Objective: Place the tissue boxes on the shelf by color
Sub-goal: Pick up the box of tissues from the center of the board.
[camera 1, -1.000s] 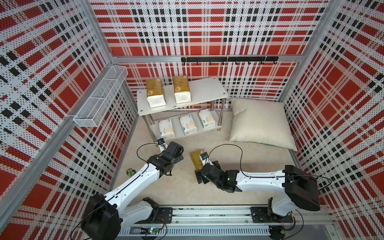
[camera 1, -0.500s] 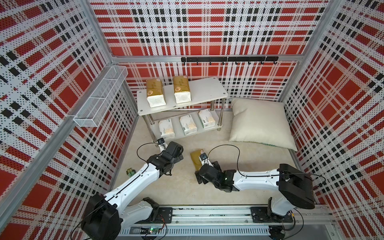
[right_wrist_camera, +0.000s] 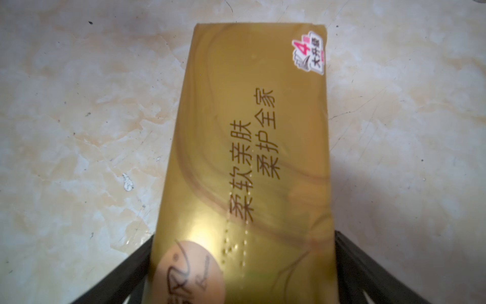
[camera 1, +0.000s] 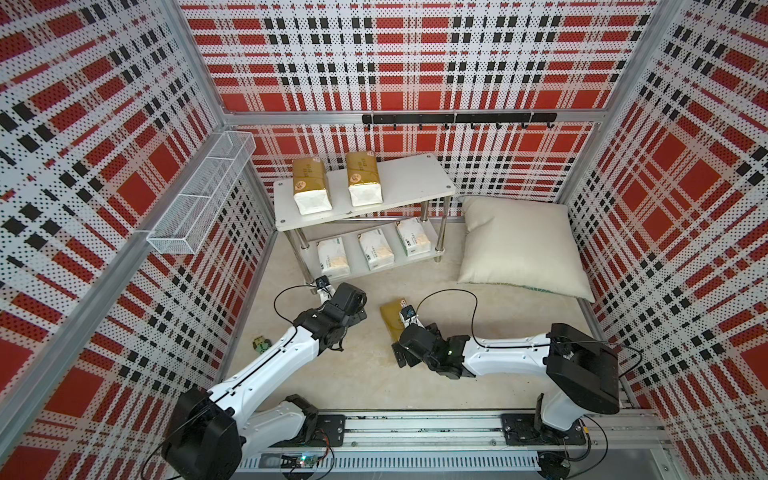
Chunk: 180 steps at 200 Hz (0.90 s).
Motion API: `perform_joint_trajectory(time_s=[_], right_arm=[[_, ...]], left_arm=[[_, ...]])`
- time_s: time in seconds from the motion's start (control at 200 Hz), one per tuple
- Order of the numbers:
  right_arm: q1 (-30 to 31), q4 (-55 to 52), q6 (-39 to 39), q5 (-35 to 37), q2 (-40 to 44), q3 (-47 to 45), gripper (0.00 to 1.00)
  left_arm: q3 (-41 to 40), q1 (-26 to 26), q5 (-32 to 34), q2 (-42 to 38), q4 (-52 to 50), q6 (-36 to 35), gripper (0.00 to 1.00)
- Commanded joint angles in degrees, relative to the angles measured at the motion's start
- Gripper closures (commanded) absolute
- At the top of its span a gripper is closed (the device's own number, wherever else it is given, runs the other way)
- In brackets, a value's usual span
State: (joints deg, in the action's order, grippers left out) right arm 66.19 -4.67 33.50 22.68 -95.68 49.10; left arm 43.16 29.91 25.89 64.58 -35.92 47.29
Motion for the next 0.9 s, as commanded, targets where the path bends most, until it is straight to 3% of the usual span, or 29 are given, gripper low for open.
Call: perform_joint_trajectory(time_s=[0.0, 0.266, 0.541, 0.897], right_arm=[[-0.3, 1.2, 0.1, -0.5, -1.4, -0.6, 0.0], [-0.3, 3.9, 0.0, 0.0, -1.8, -1.9, 0.0], [-0.5, 4.2, -0.5, -1.1, -0.5, -2.5, 0.12], [-0.9, -1.0, -1.4, -3.4, 4.3, -1.1, 0.17]], left_arm=[[1.6, -0.4, 0.1, 0.0, 0.9, -0.8, 0.04], [1.8, -0.5, 0.4, 0.3, 0.9, -0.9, 0.04], [1.6, -0.5, 0.5, 0.3, 0.9, -0.9, 0.04], [1.5, -0.5, 0.5, 0.1, 1.0, -0.9, 0.04]])
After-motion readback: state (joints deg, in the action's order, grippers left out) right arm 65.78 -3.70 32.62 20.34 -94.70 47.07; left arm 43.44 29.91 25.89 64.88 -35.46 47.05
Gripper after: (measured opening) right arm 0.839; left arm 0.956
